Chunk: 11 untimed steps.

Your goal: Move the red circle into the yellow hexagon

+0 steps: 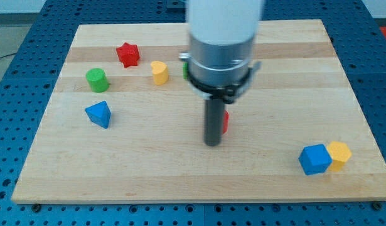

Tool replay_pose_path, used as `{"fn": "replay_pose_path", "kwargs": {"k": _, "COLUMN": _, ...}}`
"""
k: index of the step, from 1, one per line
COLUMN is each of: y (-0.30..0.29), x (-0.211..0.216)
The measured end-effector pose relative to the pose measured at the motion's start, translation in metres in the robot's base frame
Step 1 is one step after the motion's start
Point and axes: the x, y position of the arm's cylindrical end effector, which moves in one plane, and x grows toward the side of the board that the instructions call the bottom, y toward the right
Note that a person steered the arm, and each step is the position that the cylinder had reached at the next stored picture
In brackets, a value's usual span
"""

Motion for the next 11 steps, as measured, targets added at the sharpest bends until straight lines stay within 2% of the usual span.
{"fn": "replay_pose_path", "kwargs": {"k": 1, "y": -0.023, "x": -0.018}}
{"fn": "replay_pose_path", "kwargs": {"k": 2, "y": 0.007, "x": -0.041}}
{"fn": "replay_pose_path", "kwargs": {"k": 5, "y": 0.093, "x": -0.004}}
{"fn": "replay_pose_path", "kwargs": {"k": 7, "y": 0.141, "x": -0.005}}
{"fn": "replay_pose_path", "kwargs": {"k": 8, "y": 0.14, "x": -0.027}}
{"fn": "replay_pose_path", "kwargs": {"k": 11, "y": 0.188, "x": -0.019}}
